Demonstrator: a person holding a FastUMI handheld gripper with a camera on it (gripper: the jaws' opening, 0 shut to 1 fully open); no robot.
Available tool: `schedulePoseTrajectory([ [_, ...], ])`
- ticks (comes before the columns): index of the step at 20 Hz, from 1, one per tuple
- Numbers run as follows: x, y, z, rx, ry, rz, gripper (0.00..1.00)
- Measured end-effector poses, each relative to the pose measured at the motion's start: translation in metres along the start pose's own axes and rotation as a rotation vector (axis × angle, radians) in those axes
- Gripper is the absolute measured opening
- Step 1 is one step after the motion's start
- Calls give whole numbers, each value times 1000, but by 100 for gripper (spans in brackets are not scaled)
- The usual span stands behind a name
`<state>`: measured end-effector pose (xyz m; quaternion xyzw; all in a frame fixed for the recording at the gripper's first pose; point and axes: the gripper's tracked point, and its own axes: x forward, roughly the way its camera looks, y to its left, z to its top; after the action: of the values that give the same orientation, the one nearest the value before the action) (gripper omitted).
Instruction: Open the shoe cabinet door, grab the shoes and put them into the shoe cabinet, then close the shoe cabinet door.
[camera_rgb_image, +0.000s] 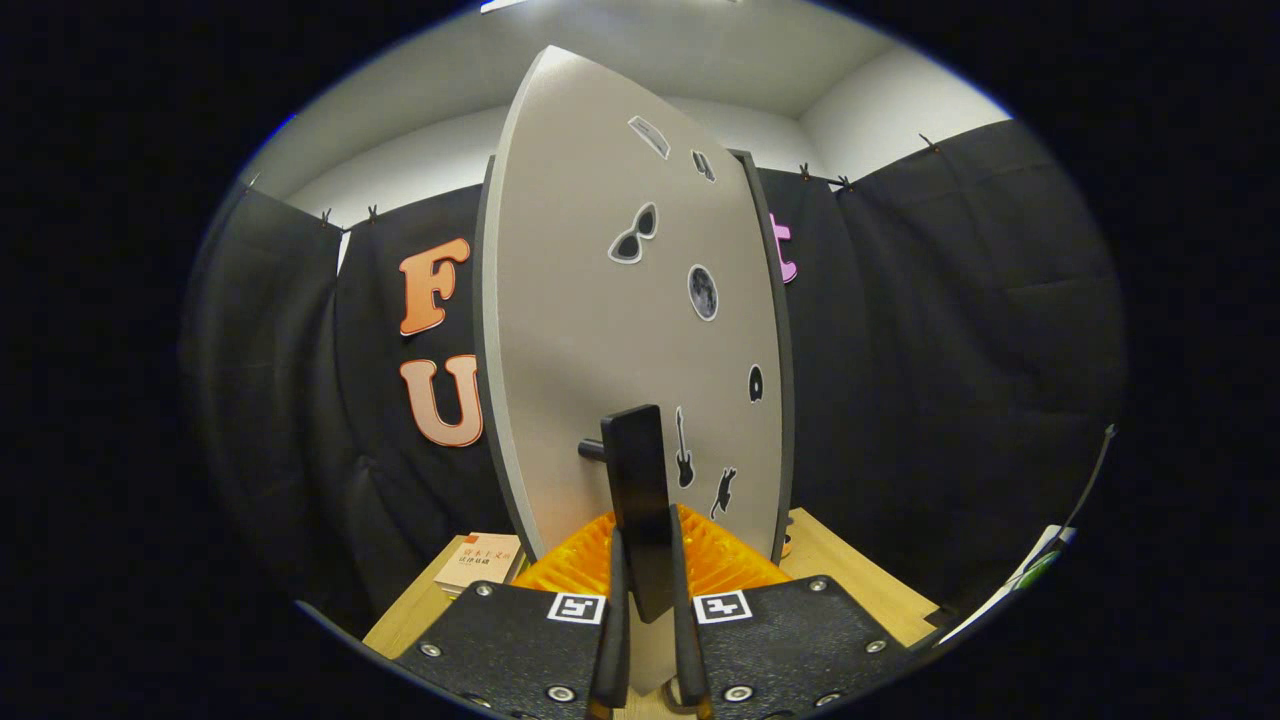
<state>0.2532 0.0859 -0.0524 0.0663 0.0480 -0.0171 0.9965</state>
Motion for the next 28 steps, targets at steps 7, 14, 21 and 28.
schedulePoseTrajectory([
  [7, -14, -42, 5, 67, -1, 1, 15],
  [14, -21, -84, 6, 50, 4, -5, 14],
  [21, -29, -118, 5, 18, 15, -36, 8],
  [28, -33, -123, 2, -1, 23, -37, 8],
])
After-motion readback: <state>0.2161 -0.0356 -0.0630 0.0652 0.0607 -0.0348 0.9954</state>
